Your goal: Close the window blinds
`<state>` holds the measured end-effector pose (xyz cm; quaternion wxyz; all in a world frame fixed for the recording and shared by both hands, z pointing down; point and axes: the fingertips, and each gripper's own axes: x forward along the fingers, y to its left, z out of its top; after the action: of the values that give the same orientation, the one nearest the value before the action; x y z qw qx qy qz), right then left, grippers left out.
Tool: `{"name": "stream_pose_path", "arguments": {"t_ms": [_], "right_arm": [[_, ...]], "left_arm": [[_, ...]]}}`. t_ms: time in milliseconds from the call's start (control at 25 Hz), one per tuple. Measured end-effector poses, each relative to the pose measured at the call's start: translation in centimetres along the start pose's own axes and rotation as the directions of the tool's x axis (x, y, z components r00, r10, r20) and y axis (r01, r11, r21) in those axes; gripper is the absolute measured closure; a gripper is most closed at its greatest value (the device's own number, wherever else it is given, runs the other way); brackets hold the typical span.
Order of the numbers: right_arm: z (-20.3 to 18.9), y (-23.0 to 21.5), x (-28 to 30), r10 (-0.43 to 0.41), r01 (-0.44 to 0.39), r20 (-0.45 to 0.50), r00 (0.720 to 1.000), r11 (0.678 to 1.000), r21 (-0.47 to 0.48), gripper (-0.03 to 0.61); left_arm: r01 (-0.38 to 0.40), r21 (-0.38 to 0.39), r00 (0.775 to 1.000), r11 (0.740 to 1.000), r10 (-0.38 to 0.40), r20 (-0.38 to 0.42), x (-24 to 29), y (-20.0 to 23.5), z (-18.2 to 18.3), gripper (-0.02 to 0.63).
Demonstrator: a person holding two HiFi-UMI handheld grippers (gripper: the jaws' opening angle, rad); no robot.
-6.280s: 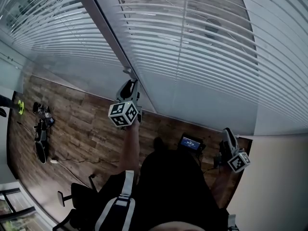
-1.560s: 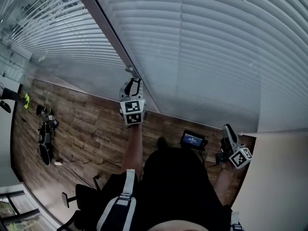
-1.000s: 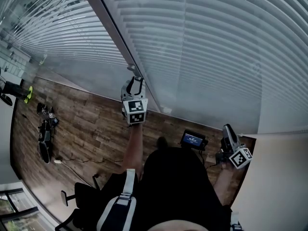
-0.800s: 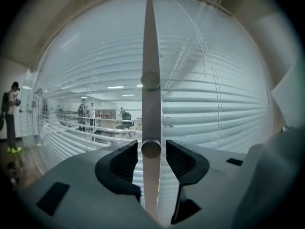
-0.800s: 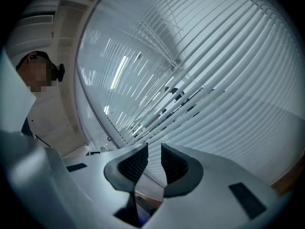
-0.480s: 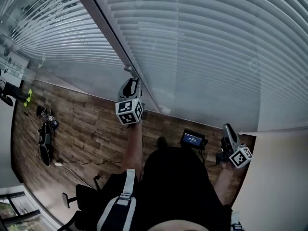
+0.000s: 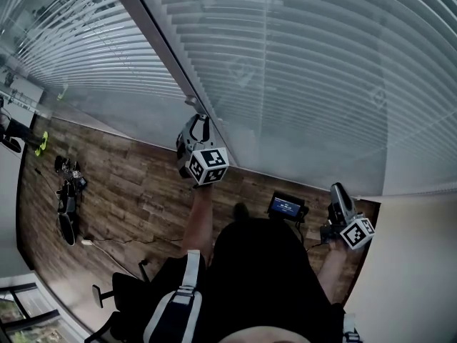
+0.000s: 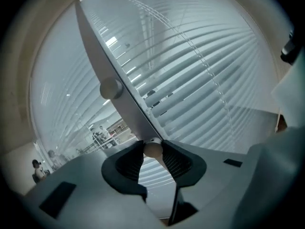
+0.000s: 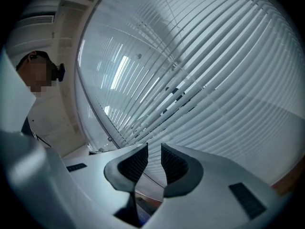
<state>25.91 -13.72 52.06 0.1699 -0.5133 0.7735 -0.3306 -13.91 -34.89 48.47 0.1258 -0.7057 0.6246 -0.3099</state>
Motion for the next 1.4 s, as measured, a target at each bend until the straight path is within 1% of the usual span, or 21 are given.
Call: {"name": "stream_pose_path", "arguments": {"t_ms": [40, 120, 200, 280, 360, 400, 440, 480, 560, 600, 640, 680, 720, 800, 880, 920, 1000, 1080, 1160, 1240, 1400], "right_arm": [[-0.1, 0.0, 0.0, 0.001, -0.001, -0.001, 1.000, 1.000, 0.000, 0.488], [-0.1, 0.1, 0.1, 0.005, -0.005, -0.001, 1.000, 1.000, 0.000, 0.488], [-0.2, 0.1, 0.2, 0.010, -0.010, 0.000, 1.000, 1.000, 0.001, 0.488], [-0.3, 0.1, 0.2, 0.010, -0.010, 0.000, 1.000, 1.000, 0.001, 0.488], [-0.3, 0.1, 0.1, 0.009, -0.009, 0.002, 1.000, 1.000, 0.002, 0.488], [-0.3, 0.0, 0.1, 0.008, -0.008, 0.003, 1.000, 1.000, 0.003, 0.488], [-0.3, -0.1, 0.0, 0.007, -0.007, 0.004, 1.000, 1.000, 0.005, 0.488], [-0.3, -0.2, 0.0, 0.005, -0.005, 0.004, 1.000, 1.000, 0.006, 0.488], [-0.4, -0.3, -0.2, 0.001, -0.001, 0.004, 1.000, 1.000, 0.008, 0.488], [-0.5, -0.4, -0.3, -0.001, 0.001, 0.004, 1.000, 1.000, 0.009, 0.488], [-0.5, -0.3, -0.3, -0.002, 0.002, 0.005, 1.000, 1.000, 0.010, 0.488], [-0.5, -0.3, -0.4, -0.005, 0.004, 0.006, 1.000, 1.000, 0.009, 0.488], [-0.4, -0.3, -0.4, -0.007, 0.007, 0.006, 1.000, 1.000, 0.009, 0.488], [-0.3, -0.3, -0.4, -0.009, 0.009, 0.008, 1.000, 1.000, 0.007, 0.488], [-0.2, -0.3, -0.4, -0.007, 0.007, 0.008, 1.000, 1.000, 0.006, 0.488], [-0.3, -0.4, -0.3, -0.007, 0.007, 0.007, 1.000, 1.000, 0.006, 0.488], [-0.4, -0.3, -0.3, -0.006, 0.006, 0.005, 1.000, 1.000, 0.008, 0.488], [-0.4, -0.2, -0.3, -0.004, 0.004, 0.005, 1.000, 1.000, 0.010, 0.488], [-0.3, -0.1, -0.3, -0.001, 0.001, 0.005, 1.000, 1.000, 0.010, 0.488], [-0.3, -0.1, -0.2, 0.000, 0.000, 0.003, 1.000, 1.000, 0.008, 0.488], [-0.3, 0.0, -0.2, 0.002, -0.002, 0.000, 1.000, 1.000, 0.008, 0.488]], "left_arm": [[-0.008, 0.027, 1.000, 1.000, 0.009, -0.006, 0.0, -0.1, 0.0, 0.479], [-0.014, 0.048, 1.000, 0.999, 0.015, -0.009, 0.0, -0.1, 0.0, 0.479], [-0.001, 0.023, 1.000, 1.000, 0.001, 0.006, 0.1, -0.1, 0.0, 0.479], [0.043, -0.066, 0.998, 0.997, -0.041, 0.044, 0.0, -0.3, 0.1, 0.473], [0.096, -0.206, 0.993, 0.974, -0.079, 0.090, -0.2, -0.2, -0.1, 0.379], [0.120, -0.281, 0.990, 0.952, -0.092, 0.110, -0.3, -0.1, -0.3, 0.373], [0.146, -0.356, 0.986, 0.923, -0.106, 0.130, -0.4, 0.0, -0.4, 0.371], [0.177, -0.432, 0.981, 0.884, -0.122, 0.153, -0.5, 0.1, -0.4, 0.373], [0.243, -0.578, 0.967, 0.779, -0.147, 0.209, -0.4, 0.5, -0.3, 0.373], [0.272, -0.634, 0.959, 0.724, -0.154, 0.236, -0.4, 0.8, -0.2, 0.373], [0.293, -0.671, 0.954, 0.681, -0.157, 0.257, -0.4, 1.0, -0.1, 0.382], [0.305, -0.689, 0.950, 0.658, -0.159, 0.268, -0.4, 1.2, -0.1, 0.415], [0.307, -0.693, 0.949, 0.653, -0.160, 0.270, -0.5, 1.3, 0.0, 0.464], [0.301, -0.681, 0.952, 0.668, -0.165, 0.259, -0.5, 1.3, 0.0, 0.477], [0.287, -0.654, 0.956, 0.699, -0.168, 0.241, -0.5, 1.2, 0.0, 0.477], [0.274, -0.629, 0.960, 0.727, -0.166, 0.226, -0.5, 1.1, 0.0, 0.479], [0.232, -0.545, 0.971, 0.806, -0.155, 0.184, -0.5, 0.9, 0.1, 0.479], [0.180, -0.433, 0.981, 0.883, -0.132, 0.139, -0.5, 0.6, 0.1, 0.479], [0.133, -0.325, 0.989, 0.936, -0.105, 0.104, -0.4, 0.5, -0.1, 0.479], [0.102, -0.243, 0.993, 0.965, -0.085, 0.079, -0.4, 0.3, 0.0, 0.479], [0.054, -0.114, 0.998, 0.992, -0.049, 0.040, -0.4, 0.1, 0.1, 0.479]]}}
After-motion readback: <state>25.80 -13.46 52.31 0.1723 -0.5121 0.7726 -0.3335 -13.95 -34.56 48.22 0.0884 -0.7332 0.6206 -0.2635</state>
